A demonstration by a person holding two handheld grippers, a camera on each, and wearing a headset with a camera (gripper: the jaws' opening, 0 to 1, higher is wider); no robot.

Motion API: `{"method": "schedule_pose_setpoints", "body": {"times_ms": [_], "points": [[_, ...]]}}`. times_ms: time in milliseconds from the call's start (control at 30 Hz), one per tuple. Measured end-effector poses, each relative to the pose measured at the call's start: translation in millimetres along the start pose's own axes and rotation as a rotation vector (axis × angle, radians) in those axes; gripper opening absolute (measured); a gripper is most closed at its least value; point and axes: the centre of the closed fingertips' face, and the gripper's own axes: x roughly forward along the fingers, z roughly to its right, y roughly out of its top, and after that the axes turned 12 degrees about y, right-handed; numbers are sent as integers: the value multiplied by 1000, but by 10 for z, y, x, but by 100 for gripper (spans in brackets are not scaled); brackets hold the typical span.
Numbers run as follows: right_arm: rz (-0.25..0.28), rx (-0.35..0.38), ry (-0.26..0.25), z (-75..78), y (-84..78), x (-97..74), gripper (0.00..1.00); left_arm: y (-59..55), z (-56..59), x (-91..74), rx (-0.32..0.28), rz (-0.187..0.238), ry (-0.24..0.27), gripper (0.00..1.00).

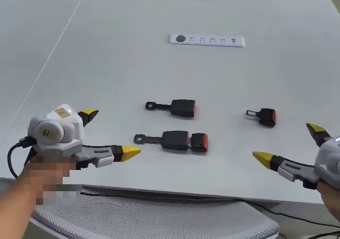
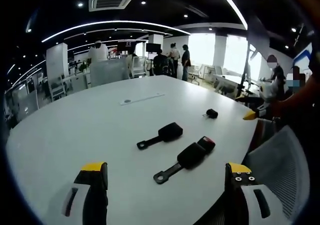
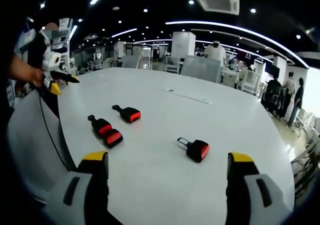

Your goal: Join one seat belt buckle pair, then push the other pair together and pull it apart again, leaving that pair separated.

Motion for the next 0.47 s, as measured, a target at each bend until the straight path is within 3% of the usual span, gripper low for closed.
{"method": "schedule_pose_setpoints", "body": {"times_ms": [467], "points": [[-6,6,-2,8,-18,21,99,-8,-17,19,-4,-4,-2,100]]}}
